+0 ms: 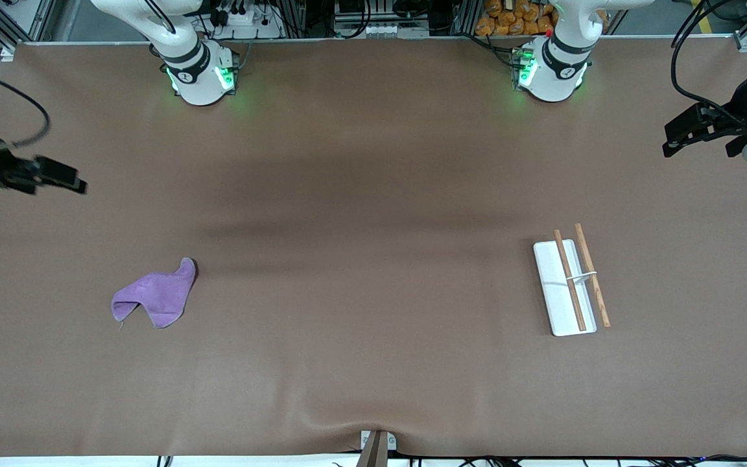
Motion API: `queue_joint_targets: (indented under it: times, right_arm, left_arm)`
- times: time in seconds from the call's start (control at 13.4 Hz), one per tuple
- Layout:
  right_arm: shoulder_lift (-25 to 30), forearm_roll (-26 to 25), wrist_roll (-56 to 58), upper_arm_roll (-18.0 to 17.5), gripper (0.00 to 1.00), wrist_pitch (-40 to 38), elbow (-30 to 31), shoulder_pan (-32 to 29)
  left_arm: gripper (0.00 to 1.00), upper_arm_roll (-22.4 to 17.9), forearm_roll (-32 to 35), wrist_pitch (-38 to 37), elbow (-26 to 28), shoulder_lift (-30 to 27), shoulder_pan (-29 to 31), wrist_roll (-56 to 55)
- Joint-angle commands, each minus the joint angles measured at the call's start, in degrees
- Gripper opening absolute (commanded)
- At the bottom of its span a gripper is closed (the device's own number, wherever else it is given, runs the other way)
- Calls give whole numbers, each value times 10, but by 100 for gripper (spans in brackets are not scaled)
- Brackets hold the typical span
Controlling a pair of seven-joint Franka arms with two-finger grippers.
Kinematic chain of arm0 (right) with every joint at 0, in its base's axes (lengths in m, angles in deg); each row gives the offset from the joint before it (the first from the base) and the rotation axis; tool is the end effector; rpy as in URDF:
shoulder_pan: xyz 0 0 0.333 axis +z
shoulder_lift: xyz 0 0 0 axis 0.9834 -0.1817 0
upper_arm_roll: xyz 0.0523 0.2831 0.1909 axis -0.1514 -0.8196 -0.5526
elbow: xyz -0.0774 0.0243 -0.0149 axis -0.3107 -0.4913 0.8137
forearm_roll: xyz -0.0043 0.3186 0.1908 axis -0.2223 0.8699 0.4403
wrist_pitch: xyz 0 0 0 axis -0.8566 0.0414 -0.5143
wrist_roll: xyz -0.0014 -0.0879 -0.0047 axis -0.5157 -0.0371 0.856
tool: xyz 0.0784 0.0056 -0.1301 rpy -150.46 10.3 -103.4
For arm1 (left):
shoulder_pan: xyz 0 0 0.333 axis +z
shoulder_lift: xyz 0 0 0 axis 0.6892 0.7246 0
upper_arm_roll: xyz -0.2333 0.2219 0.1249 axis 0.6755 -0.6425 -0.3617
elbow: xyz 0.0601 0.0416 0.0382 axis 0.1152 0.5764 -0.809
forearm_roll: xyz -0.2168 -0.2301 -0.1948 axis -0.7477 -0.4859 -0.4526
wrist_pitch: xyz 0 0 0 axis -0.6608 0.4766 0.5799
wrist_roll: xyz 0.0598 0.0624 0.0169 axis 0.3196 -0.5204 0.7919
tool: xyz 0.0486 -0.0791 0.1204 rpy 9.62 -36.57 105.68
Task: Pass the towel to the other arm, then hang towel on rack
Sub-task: 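Reach the right gripper toward the purple towel, then lower the right gripper onto the purple towel and close it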
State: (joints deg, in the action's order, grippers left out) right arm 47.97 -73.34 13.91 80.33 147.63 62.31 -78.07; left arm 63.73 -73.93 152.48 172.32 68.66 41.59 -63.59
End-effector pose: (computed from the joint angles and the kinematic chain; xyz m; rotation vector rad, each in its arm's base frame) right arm 0.5639 0.0073 0.5604 -3.0220 0.0448 0.2234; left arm 0.5153 -0.0487 0.6453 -3.1329 0.0248 0.0326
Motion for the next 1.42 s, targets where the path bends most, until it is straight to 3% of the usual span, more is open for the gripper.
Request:
queue_joint_targets:
  times: [0.0,0.22,0.67,0.97,1.35]
  right_arm:
    - [-28,6,2,3,100,-3,-12,31]
    - [-74,-10,3,3,100,2,-11,48]
    - [-185,-7,14,5,100,67,-12,10]
    - [-247,-23,116,7,100,115,-5,-19]
    - [-305,-62,243,7,100,232,-5,-35]
  left_arm:
    - [100,2,-1,-7,-2,-8,0,-2]
    - [100,14,4,-8,-3,-10,-1,0]
    - [100,16,2,-5,-2,-4,0,-3]
    - [100,16,0,-2,-2,-4,-1,-2]
    - [100,16,0,-5,-1,-6,2,2]
